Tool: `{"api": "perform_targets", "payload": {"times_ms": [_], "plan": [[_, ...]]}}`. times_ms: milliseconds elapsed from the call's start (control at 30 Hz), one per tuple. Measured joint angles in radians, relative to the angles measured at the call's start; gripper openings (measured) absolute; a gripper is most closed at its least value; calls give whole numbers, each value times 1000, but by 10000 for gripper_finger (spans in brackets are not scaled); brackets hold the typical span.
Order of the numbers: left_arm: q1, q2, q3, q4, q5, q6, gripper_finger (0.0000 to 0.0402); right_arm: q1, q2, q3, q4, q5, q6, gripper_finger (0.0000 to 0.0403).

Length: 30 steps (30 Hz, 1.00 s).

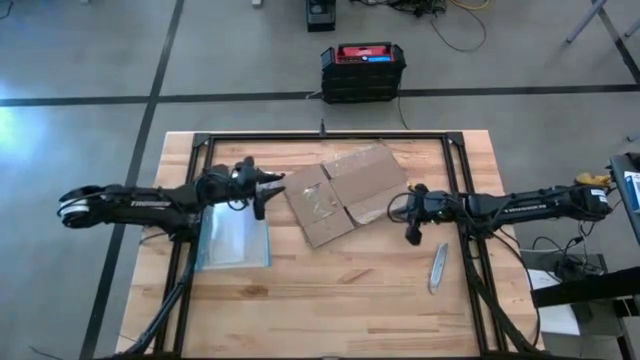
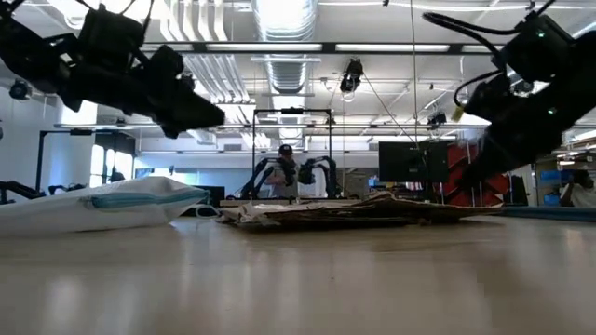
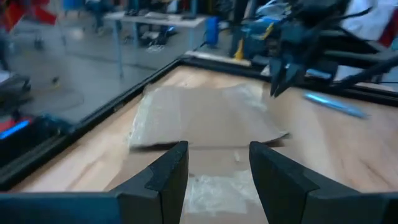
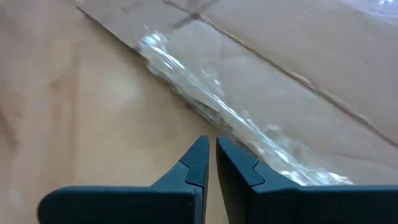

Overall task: Unpack boxes
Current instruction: Return to Home Position

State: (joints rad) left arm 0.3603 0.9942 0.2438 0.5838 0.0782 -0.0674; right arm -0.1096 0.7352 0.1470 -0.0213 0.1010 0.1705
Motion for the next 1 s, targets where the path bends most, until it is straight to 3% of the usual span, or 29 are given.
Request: {"api": "perform_targets", "payload": {"times_ms": [167,467,633,733,900,1000], "plan": [[0,-124,-11,-76,25,58,155,0,-130,-56,3,-75,69,14],[1,-496,-12,-367,109,67,156,0,-403,-87,-17,-132,55,14],[-4,-675,-12,-594,-98,-59,155,0,-552,-88,-24,-236,21,14],[-4,-743,-12,-670,-106,-86,156,0,-632,-88,-26,-277,-11,14],[-5,-818,-12,-677,59,-156,155,0,-735,-88,-17,-234,-67,14],[-6,-864,-12,-648,88,-131,155,0,-730,-92,71,-230,-29,14]]}}
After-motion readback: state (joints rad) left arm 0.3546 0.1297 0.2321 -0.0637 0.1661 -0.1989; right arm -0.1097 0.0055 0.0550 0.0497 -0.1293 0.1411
